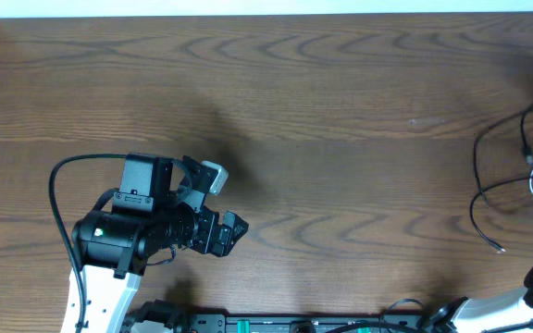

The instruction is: Untangle cables

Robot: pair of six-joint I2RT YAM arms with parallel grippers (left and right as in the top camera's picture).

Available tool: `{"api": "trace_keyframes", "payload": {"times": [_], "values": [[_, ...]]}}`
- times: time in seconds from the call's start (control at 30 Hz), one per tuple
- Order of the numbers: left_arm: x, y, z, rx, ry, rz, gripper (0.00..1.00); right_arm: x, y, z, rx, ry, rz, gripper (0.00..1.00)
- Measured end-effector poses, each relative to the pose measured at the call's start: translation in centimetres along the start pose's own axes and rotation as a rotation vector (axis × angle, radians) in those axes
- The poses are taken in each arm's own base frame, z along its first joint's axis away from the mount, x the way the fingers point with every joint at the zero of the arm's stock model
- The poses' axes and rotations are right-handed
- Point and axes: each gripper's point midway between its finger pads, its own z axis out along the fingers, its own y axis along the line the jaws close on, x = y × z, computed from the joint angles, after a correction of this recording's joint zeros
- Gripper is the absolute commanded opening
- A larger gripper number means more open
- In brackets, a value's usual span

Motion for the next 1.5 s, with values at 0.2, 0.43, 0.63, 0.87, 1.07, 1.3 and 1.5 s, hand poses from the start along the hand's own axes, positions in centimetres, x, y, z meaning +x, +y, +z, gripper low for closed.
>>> {"api": "trace_keyframes", "payload": {"times": [0.2,0.43,0.63,0.87,1.07,1.3,1.5], "values": [[0.4,0.0,0.0,0.001,0.015,-0.007,0.93,-1.7,0.7,0.9,0.001,0.004,0.081,0.99],[0.5,-0.2,0.0,0.012,0.019,0.001,0.93,5.7,-7.4,-2.7,0.411,0.131,0.583,0.99],[0.4,-1.1,0.0,0.063,0.012,0.035,0.93,14.7,-11.8,-9.7,0.959,0.248,0.874,0.99],[0.4,-1.3,0.0,0.079,0.009,0.043,0.93,17.3,-12.6,-14.7,1.246,0.237,1.004,0.99],[0.3,-1.4,0.0,0.081,0.008,0.055,0.93,17.9,-11.8,-15.6,1.25,0.2,1.184,0.99],[0.4,-1.4,0.0,0.081,0.008,0.066,0.93,16.0,-8.5,-13.7,1.1,0.204,1.213,0.99],[0.4,-1.4,0.0,0.081,0.008,0.069,0.93,10.3,-2.8,-14.9,1.071,0.065,1.041,0.99]]}}
